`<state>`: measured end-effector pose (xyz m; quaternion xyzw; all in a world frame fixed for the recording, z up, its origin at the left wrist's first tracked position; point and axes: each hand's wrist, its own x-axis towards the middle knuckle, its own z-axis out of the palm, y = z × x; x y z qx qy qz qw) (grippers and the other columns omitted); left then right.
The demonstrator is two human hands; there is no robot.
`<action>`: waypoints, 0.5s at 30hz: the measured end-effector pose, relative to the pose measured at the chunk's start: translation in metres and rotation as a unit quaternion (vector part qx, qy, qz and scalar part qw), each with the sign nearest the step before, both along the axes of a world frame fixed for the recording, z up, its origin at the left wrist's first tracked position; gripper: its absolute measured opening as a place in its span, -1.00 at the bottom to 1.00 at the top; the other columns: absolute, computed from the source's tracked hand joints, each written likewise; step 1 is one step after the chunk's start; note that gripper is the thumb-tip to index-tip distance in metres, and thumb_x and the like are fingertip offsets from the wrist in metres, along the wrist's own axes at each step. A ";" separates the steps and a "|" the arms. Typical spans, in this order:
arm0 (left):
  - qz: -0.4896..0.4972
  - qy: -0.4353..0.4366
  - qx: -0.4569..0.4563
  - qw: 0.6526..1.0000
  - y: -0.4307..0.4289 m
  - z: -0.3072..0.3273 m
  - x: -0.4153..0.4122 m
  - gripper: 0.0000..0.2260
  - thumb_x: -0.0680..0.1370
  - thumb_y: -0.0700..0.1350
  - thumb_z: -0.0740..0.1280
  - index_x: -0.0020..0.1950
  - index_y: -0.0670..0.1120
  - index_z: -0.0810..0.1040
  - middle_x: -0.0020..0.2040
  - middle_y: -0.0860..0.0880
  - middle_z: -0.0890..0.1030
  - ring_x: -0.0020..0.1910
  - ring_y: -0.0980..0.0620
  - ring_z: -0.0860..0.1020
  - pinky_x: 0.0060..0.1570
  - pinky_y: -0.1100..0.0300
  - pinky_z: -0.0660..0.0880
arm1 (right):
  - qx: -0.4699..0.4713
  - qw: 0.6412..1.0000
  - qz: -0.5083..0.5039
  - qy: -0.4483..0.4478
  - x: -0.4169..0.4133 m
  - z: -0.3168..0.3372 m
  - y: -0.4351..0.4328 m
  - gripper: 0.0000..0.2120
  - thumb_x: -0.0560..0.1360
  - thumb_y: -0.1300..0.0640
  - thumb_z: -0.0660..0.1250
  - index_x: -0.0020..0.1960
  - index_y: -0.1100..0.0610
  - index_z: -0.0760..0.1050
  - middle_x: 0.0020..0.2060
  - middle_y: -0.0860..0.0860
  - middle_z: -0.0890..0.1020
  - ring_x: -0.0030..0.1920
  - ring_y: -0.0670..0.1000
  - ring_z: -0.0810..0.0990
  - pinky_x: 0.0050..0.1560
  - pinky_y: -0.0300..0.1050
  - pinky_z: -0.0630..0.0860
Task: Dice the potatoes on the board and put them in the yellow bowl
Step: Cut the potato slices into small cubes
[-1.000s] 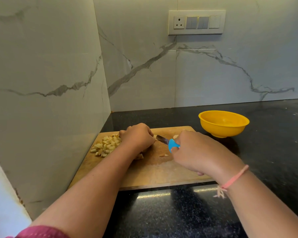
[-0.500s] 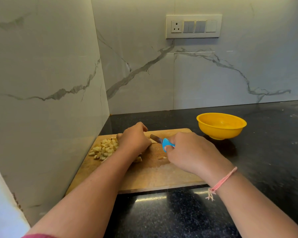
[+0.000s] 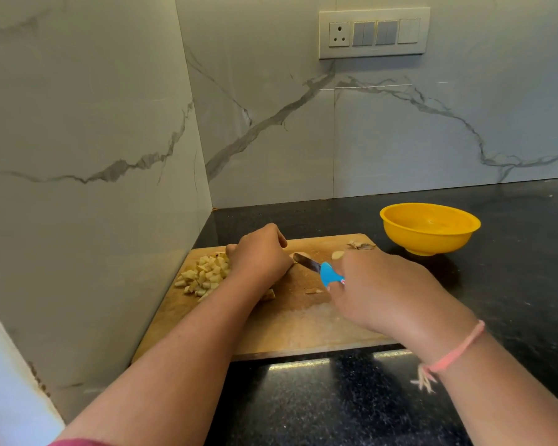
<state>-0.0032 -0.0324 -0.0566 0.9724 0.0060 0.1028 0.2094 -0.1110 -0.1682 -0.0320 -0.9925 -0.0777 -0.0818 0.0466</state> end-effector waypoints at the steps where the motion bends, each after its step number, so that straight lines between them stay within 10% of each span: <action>1: -0.002 0.000 0.003 1.000 0.000 0.000 0.000 -0.78 0.54 -0.03 0.36 0.15 0.08 0.44 0.08 0.04 0.55 0.10 0.02 0.48 0.10 0.03 0.31 | 0.000 1.000 0.000 0.001 -0.005 0.001 -0.002 -0.70 0.60 -0.03 0.15 0.29 0.03 0.38 -0.23 -0.06 0.43 -0.15 -0.04 0.48 -0.30 -0.21 0.36; 5: -0.008 0.005 0.006 1.000 0.002 0.002 0.000 -0.80 0.53 -0.02 0.38 0.12 0.09 0.47 0.11 0.03 0.56 0.14 0.00 0.48 0.20 -0.02 0.32 | 0.009 0.999 -0.006 0.032 -0.015 0.010 -0.015 -0.64 0.60 -0.08 0.13 0.35 -0.01 0.37 -0.01 -0.04 0.55 -0.18 -0.07 0.46 -0.27 -0.22 0.37; 15: -0.025 0.030 -0.016 0.999 0.007 0.006 0.006 -0.82 0.52 -0.08 0.39 0.02 0.16 0.45 0.13 0.08 0.60 0.19 0.02 0.49 0.24 -0.04 0.30 | 0.207 0.976 -0.066 0.006 0.056 0.031 -0.013 -0.76 0.57 0.04 0.14 -0.18 0.16 0.40 -0.48 0.04 0.58 -0.65 -0.11 0.47 -0.52 -0.32 0.36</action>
